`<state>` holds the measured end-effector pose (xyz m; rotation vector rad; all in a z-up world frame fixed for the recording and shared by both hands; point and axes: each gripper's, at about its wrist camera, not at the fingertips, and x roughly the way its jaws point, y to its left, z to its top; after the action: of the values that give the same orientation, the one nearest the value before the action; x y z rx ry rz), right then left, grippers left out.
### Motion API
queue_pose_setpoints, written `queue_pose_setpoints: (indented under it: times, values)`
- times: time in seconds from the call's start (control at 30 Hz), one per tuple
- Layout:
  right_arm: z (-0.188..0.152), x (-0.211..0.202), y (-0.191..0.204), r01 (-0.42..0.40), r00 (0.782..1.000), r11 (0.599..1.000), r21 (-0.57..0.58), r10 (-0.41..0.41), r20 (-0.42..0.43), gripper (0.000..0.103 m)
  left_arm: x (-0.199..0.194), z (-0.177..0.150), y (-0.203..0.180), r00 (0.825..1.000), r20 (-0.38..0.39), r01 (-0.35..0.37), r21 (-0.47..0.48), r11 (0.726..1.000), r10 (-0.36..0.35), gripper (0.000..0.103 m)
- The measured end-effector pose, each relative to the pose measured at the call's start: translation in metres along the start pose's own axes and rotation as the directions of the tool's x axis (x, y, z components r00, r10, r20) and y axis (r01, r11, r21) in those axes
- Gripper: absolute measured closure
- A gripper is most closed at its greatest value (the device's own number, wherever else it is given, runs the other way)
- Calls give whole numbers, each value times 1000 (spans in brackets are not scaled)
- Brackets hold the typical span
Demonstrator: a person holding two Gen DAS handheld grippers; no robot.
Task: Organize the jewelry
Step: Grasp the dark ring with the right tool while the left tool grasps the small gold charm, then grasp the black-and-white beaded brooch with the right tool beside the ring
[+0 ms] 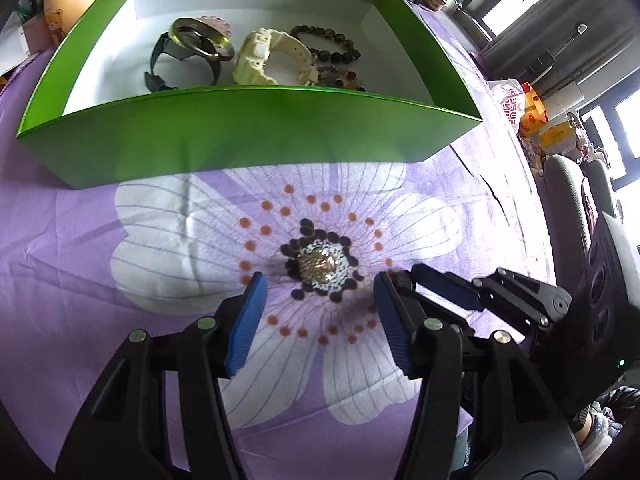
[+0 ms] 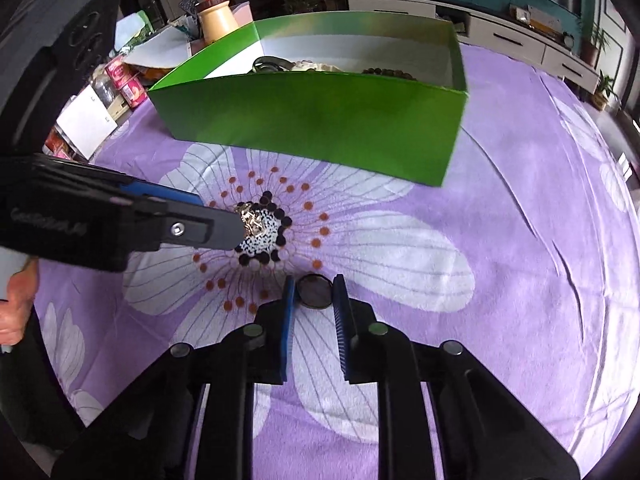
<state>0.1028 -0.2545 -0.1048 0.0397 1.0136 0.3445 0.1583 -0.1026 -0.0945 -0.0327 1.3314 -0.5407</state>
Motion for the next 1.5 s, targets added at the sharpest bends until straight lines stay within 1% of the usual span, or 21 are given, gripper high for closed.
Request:
queue_pose_setpoints:
  times: [0.07, 0.13, 0.27, 0.37, 0.5, 0.63, 0.77, 0.83, 1.1, 1.3, 1.5]
  values:
    - [-5, -3, -4, -9, 1000, 1000, 18, 9, 3, 85, 5, 4, -4, 1000, -7, -9, 4, 1000, 9, 53]
    - [-8, -6, -7, -12, 1000, 999, 29, 12, 4, 85, 9, 5, -7, 1000, -12, -22, 8, 1000, 22, 60]
    - [-12, -10, -11, -19, 1000, 999, 42, 19, 7, 85, 15, 8, -13, 998, -6, -54, 18, 998, 55, 63]
    - [-13, -10, -11, -19, 1000, 999, 39, 19, 9, 85, 18, 11, -15, 997, 1, -71, 25, 997, 71, 69]
    - [-12, -9, -11, -22, 1000, 999, 42, 22, 13, 85, 22, 12, -23, 991, 21, -130, 60, 990, 129, 82]
    - [-12, -8, -11, -22, 1000, 999, 43, 22, 16, 85, 19, 9, -22, 990, 31, -137, 73, 988, 135, 82]
    - [-13, -10, -11, -21, 1000, 999, 42, 20, 13, 85, 18, 7, -22, 992, 20, -128, 60, 990, 127, 83]
    - [-13, -11, -10, -21, 1000, 999, 36, 20, 13, 85, 16, 3, -21, 993, 14, -116, 57, 992, 116, 83]
    - [-11, -22, -6, -18, 1000, 1000, 22, 18, 26, 85, -4, -19, -7, 994, 14, -113, 50, 992, 112, 83]
    - [-8, -31, 1, -14, 999, 1000, 9, 14, 36, 85, -22, -34, 3, 991, 35, -134, 50, 990, 133, 83]
    - [-2, -42, 7, -10, 999, 1000, -5, 11, 51, 85, -41, -41, 10, 987, 60, -152, 49, 987, 149, 83]
